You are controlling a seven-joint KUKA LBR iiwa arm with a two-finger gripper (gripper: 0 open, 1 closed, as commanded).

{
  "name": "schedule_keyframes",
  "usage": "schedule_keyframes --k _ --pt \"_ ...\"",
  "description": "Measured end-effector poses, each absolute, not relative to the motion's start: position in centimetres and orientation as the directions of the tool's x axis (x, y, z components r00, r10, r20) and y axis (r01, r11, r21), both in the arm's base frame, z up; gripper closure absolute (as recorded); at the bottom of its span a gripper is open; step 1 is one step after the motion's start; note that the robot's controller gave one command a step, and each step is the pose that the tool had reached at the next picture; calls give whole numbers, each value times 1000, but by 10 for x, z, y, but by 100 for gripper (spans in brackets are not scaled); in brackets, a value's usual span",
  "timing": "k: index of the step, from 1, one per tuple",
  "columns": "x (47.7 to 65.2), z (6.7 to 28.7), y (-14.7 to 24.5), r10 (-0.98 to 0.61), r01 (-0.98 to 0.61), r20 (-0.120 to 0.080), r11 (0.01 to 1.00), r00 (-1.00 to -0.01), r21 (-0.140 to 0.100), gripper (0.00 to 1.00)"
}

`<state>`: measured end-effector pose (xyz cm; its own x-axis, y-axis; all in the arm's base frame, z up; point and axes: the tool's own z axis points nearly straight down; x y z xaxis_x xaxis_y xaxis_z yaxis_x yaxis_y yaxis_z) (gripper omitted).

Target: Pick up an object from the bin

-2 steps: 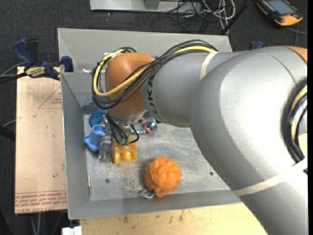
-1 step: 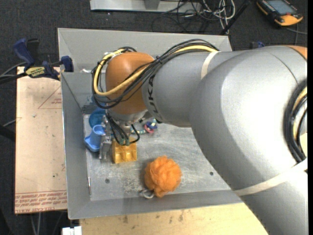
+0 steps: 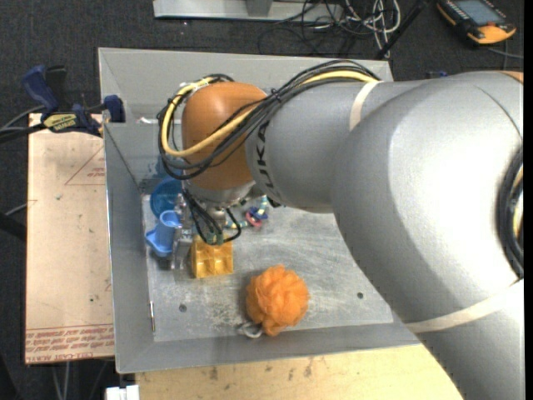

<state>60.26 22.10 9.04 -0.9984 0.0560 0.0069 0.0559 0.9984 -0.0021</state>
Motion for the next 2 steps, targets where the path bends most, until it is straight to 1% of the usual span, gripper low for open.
schedule_keyframes --k 1,2 --pt "604 111 222 56 56 2 998 -998 0 100" --pt "605 126 222 56 56 -2 998 -998 1 100"
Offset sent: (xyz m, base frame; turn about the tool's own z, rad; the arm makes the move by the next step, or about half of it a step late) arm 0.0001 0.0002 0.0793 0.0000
